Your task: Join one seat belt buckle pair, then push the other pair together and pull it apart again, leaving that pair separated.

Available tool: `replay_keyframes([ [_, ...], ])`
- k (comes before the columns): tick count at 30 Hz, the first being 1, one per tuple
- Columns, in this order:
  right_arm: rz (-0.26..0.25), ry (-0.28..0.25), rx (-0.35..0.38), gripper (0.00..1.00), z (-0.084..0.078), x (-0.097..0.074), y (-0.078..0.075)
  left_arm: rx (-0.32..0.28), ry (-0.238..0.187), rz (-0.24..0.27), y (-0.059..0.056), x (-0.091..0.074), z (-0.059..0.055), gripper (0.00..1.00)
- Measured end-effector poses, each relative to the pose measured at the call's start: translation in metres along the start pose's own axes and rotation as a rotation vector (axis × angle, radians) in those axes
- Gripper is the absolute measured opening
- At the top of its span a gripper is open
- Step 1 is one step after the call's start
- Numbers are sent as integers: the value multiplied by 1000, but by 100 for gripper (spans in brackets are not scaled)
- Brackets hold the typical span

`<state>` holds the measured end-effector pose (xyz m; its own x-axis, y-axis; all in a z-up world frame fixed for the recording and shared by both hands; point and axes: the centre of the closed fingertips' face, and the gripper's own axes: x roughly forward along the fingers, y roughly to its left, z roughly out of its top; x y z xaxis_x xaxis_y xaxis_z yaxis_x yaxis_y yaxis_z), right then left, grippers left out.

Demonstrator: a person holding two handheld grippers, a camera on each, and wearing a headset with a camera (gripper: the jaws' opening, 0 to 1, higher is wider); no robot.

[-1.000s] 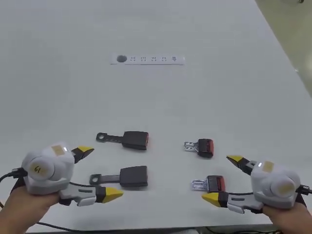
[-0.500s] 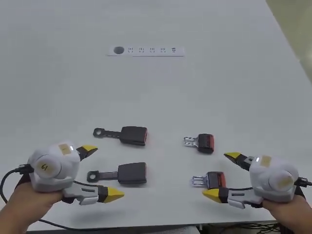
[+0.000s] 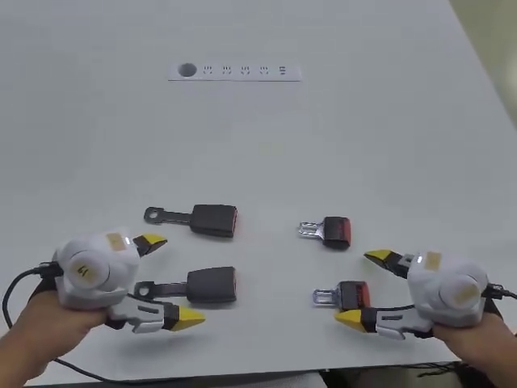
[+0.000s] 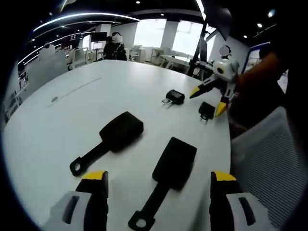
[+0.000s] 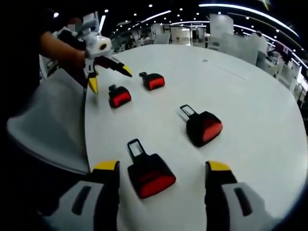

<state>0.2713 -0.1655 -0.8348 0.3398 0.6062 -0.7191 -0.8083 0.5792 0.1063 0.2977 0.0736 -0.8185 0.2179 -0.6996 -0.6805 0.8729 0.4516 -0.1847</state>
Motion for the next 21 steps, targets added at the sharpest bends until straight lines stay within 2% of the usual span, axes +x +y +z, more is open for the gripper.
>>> replay_keyframes([
  [2,6,5,-6,73,-1,1,0,22,16,-1,0,3,-2,87],
  [3,8,10,-9,72,-2,1,-1,53,28,4,2,5,-5,85],
  [5,14,22,-16,71,-4,2,-1,67,57,-18,-2,9,-10,82],
  [9,27,41,-43,69,-6,3,-1,110,91,-44,-7,17,-15,81],
  [10,32,45,-56,69,-7,3,-1,157,59,-42,-5,19,-8,81],
  [12,33,43,-51,68,-6,2,-3,135,69,-45,-6,18,-9,78],
  [15,40,47,-62,67,-6,2,-3,142,76,-53,-6,21,-5,73],
  [18,57,57,-79,66,-7,1,-1,226,109,-73,-10,21,-7,65],
  [21,67,70,-104,64,-9,0,-1,249,122,-75,-9,22,-10,62],
])
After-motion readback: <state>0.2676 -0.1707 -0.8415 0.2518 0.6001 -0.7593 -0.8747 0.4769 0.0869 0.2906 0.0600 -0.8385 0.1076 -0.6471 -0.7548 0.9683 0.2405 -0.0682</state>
